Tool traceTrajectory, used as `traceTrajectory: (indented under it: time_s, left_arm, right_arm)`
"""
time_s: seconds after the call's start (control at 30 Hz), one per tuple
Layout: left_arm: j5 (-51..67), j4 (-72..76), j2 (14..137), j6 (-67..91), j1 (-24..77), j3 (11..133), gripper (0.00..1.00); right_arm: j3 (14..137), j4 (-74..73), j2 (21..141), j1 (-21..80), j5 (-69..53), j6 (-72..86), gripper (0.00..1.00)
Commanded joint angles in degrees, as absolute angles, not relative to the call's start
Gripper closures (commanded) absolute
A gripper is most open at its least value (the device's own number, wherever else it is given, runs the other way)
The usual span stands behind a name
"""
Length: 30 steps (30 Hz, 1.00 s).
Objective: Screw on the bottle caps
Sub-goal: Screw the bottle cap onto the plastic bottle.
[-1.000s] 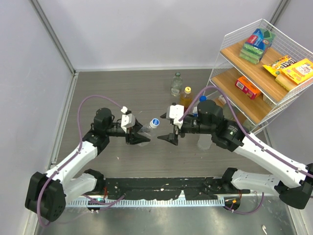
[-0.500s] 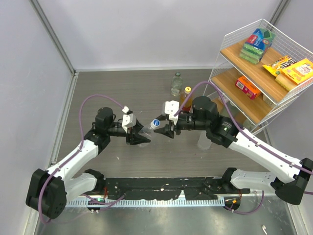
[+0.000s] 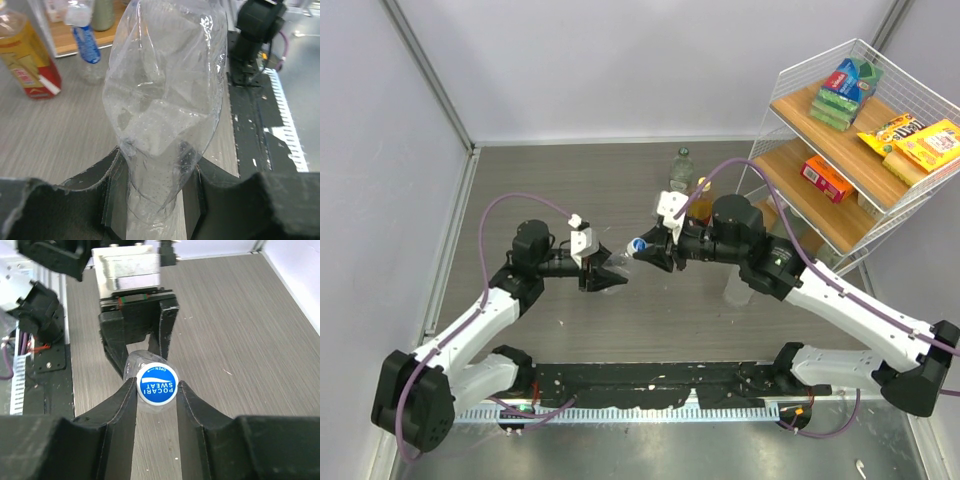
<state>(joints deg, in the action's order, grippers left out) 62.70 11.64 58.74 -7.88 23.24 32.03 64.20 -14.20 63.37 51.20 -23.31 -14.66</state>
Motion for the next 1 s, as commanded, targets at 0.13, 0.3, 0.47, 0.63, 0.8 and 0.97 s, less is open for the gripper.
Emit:
traceTrajectory:
  time_s: [0.13, 0.3, 0.47, 0.63, 0.8, 0.97]
  left_arm:
    - [35.28, 16.52, 48.36, -4.38, 29.51, 32.53, 1.0]
    - [15.06, 16.87, 46.75, -11.24, 41.38, 30.94, 1.0]
    - [-3.3, 20.9, 51.05, -17.39, 52.19, 29.98, 1.0]
    - [-16.68, 27.85, 55.45, -20.56, 58.53, 28.57, 1.0]
    - [-22.32, 34.45, 57.39, -21.09, 61.43, 26.46, 1.0]
    - [-24.69, 34.28, 57.75, -21.27, 62.75, 26.63, 1.0]
  right_arm:
    - [65.13, -9.23, 69.77, 51.68, -5.02, 9.99, 0.99]
    - [65.66, -8.53, 73.47, 51.68, 4.28, 22.12, 0.99]
    - [64.07, -10.53, 75.76, 51.68, 15.44, 33.47, 0.99]
    - [61.89, -10.55, 76.9, 52.82, 21.62, 43.84, 0.99]
    - [61.08, -9.93, 78.49, 53.43, 23.99, 50.08, 0.99]
    - [59.42, -6.33, 77.44, 53.88, 24.87, 53.61, 0.9]
